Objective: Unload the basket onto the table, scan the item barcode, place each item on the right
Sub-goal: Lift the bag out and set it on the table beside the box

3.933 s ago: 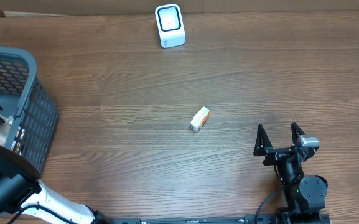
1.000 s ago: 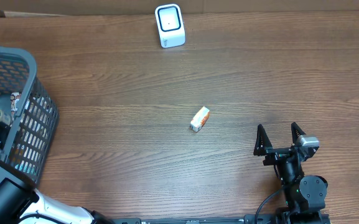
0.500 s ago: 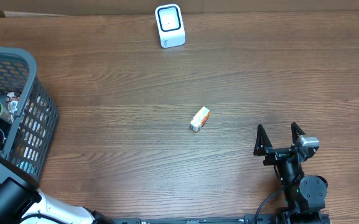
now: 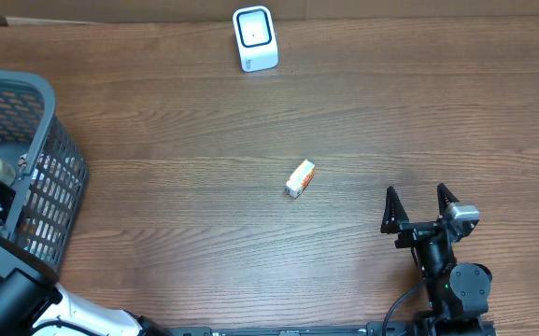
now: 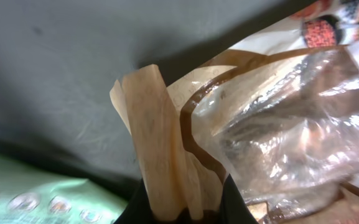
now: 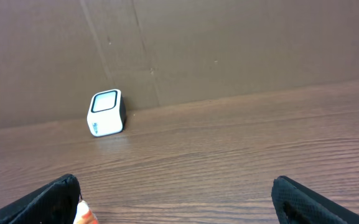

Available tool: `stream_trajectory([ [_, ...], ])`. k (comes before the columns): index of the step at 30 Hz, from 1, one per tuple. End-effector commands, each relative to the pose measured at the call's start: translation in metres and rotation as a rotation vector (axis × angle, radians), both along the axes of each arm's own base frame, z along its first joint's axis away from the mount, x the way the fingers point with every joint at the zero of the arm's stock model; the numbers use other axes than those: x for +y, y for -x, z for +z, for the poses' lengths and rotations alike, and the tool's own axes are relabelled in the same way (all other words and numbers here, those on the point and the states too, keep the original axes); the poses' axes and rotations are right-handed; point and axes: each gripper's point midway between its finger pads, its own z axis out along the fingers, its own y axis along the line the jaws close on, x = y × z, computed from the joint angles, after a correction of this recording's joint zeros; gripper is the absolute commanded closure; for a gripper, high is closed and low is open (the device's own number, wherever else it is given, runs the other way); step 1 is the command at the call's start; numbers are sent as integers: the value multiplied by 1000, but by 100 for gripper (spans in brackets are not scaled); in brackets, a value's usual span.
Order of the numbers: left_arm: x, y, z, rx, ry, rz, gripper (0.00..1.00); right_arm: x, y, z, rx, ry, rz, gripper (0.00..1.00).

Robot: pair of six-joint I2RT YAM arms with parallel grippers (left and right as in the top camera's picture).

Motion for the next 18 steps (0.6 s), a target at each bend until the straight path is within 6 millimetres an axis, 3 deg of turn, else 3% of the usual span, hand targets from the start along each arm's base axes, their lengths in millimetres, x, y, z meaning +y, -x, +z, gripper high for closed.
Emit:
stream_trajectory([
  [1, 14, -12, 68, -107, -130, -2, 96, 0, 0, -2, -4, 1, -3, 0],
  [2, 15, -14, 85, -134, -161, -2, 96, 0, 0, -2, -4, 1, -3, 0],
  [3, 18, -16, 118, -188, -224, -1, 96, 0, 0, -2, -4, 1, -3, 0],
  [8, 10, -19, 205, -376, -345, 65, 96, 0, 0, -2, -3, 0, -3, 0],
  [14, -54, -50, 292, -800, -224, -17, 96, 0, 0, -2, -4, 1, -3, 0],
  [18, -110, -66, 330, -987, -103, -178, 96, 0, 0, -2, -4, 1, -3, 0],
])
